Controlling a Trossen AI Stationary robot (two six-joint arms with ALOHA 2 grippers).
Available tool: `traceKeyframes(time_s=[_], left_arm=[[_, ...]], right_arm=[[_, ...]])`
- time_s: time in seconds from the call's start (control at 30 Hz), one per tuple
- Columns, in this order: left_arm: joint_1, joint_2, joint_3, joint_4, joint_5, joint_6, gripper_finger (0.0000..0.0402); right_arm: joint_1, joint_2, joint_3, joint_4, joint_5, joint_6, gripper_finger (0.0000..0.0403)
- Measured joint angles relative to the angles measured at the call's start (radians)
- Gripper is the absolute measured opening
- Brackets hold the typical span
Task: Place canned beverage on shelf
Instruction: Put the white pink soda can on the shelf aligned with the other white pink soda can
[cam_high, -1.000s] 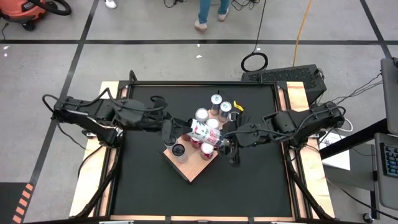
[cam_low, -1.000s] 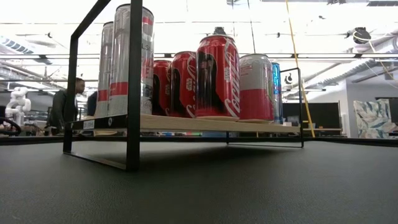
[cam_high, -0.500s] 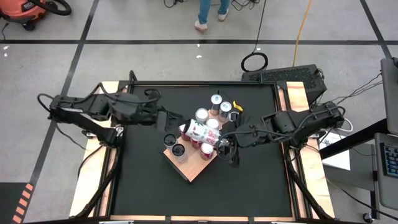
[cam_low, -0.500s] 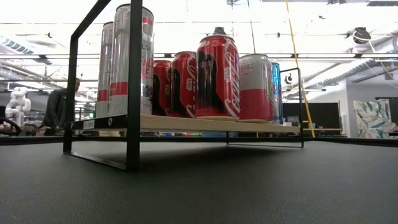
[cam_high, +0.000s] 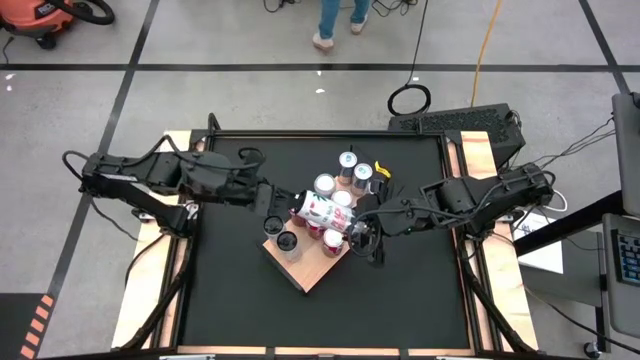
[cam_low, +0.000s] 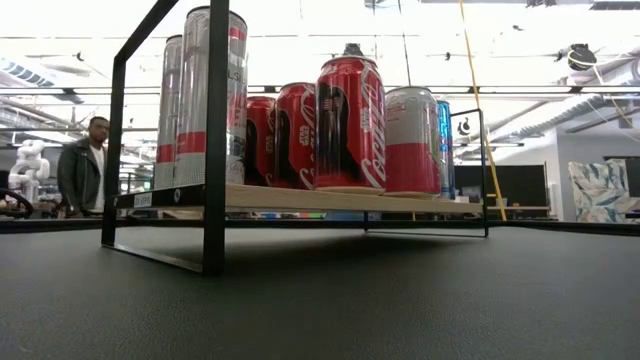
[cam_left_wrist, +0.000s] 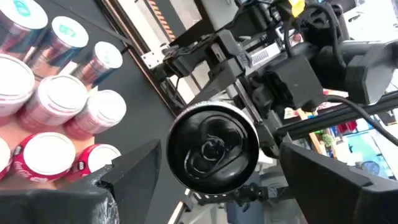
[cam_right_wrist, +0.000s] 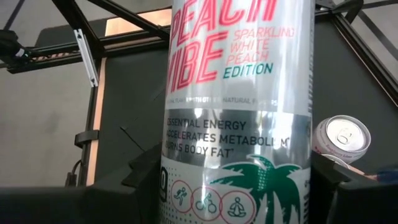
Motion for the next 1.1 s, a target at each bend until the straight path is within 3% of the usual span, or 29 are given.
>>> traceKeyframes(time_s=[1.1], left_arm=[[0.0, 0.091, 0.0, 0.108, 0.093, 0.054, 0.0329]], right_arm=[[0.0, 0.0, 0.0, 0.005, -0.003, -0.026, 0.0235]])
